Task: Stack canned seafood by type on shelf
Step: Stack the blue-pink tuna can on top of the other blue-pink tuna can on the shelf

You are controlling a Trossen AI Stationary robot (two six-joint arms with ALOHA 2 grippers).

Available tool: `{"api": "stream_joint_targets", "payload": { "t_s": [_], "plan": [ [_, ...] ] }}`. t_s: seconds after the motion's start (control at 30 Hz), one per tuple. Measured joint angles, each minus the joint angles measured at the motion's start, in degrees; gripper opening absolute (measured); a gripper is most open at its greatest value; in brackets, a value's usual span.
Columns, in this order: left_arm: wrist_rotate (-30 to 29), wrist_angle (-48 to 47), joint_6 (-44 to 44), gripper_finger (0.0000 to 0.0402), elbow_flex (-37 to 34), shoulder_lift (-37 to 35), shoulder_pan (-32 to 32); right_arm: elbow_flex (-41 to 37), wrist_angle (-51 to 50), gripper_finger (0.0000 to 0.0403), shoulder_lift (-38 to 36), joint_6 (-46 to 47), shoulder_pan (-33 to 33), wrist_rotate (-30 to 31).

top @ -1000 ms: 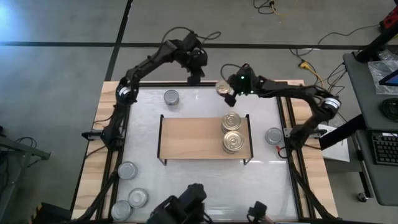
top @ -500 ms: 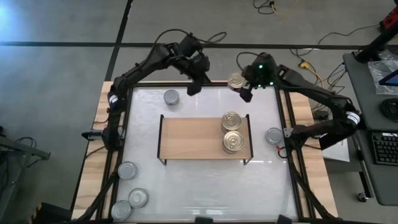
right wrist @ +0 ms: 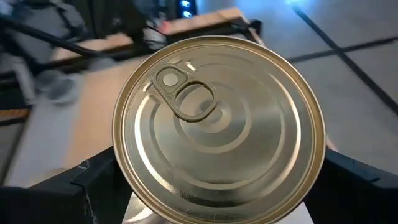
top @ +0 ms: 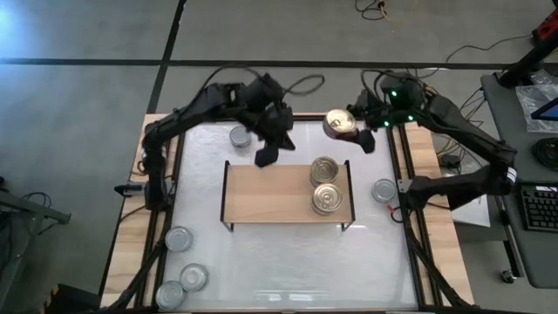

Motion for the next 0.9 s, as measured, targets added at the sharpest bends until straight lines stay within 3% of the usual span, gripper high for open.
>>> {"api": "stream_joint_targets", "payload": {
  "t_s": [0.37, 0.63, 0.9],
  "plan": [
    [-11.2, 1.2, -9.0, 0.0000, 0.0, -1.4, -14.5, -0.1, -0.5, 0.0361, -2.7, 12.9, 20.6, 1.5],
    [-18.8, 1.7, -12.9, 0.0000, -0.1, -1.1, -19.2, -0.2, -1.0, 0.0362, 0.3, 16.7, 36.1, 13.4],
    [-19.3, 4.6, -14.8, 0.0000, -0.1, 0.3, -21.1, -0.9, -1.1, 0.0362, 2.8, 18.0, 41.2, 20.4]
  ]
}}
